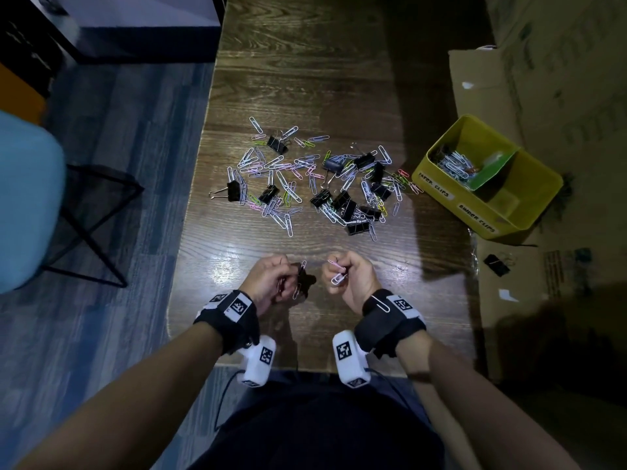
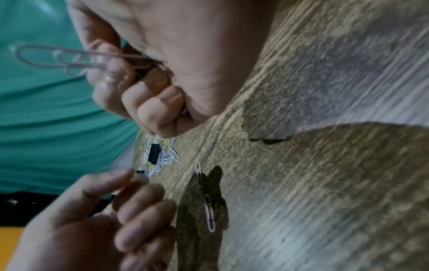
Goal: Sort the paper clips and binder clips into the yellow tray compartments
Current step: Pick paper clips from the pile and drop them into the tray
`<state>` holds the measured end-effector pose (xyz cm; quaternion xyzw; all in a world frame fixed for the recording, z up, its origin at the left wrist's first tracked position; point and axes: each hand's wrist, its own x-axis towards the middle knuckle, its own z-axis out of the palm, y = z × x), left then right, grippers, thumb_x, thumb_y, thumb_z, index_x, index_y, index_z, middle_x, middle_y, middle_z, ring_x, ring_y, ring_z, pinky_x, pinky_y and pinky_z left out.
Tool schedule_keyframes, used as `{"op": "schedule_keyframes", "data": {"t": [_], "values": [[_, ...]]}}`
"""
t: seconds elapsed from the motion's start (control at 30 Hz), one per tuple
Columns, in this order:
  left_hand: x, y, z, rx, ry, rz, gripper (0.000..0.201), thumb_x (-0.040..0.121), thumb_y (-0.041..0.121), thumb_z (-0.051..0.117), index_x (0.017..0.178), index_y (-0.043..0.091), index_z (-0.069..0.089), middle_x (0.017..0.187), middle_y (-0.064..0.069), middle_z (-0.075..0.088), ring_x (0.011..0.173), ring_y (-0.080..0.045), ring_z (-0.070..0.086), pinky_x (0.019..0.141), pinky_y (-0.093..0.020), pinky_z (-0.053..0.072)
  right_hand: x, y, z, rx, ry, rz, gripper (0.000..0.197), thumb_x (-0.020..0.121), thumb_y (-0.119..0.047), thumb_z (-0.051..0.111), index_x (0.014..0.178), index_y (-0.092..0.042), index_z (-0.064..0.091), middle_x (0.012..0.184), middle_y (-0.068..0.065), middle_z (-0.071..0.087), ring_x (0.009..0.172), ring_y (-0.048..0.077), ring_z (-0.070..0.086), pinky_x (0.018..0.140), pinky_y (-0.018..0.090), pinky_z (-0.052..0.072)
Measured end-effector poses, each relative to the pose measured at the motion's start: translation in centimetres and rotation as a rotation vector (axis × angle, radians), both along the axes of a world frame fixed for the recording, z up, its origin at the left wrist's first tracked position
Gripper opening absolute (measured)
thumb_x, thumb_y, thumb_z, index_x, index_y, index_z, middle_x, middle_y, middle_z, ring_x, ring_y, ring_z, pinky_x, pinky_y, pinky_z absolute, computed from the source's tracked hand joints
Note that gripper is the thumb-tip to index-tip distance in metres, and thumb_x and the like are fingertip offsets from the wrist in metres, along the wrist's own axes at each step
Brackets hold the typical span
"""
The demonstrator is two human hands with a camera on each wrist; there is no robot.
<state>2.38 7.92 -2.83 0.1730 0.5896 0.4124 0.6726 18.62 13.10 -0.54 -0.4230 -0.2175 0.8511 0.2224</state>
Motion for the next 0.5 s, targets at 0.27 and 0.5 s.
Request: {"op": "schedule_keyframes", "data": {"t": [0.27, 0.5], "values": [[0.0, -1.4, -1.1, 0.091, 1.026, -0.676, 0.017, 0.075, 0.030, 0.074, 0.081, 0.021, 0.061, 0.069, 0.000, 0.065, 0.066, -0.017, 0.059, 0.062, -0.024, 0.044, 0.1, 0.3, 0.2, -0.054, -0.062, -0.077, 0.050, 0.089, -0.007, 0.030, 0.042, -0.021, 0.039, 0.037, -0.008, 0.024, 0.032, 0.003, 0.015, 0.041, 0.017, 0.004], [0.1, -1.5, -1.0, 0.098, 1.094, -0.705, 0.008, 0.085, 0.021, 0.055, 0.078, 0.019, 0.057, 0.073, -0.008, 0.065, 0.068, -0.022, 0.058, 0.063, -0.026, 0.044, 0.8, 0.4, 0.8, 0.006, -0.117, -0.128, 0.046, 0.087, 0.008, 0.038, 0.052, -0.015, 0.055, 0.041, -0.007, 0.037, 0.032, 0.002, 0.023, 0.040, 0.015, 0.008]]}}
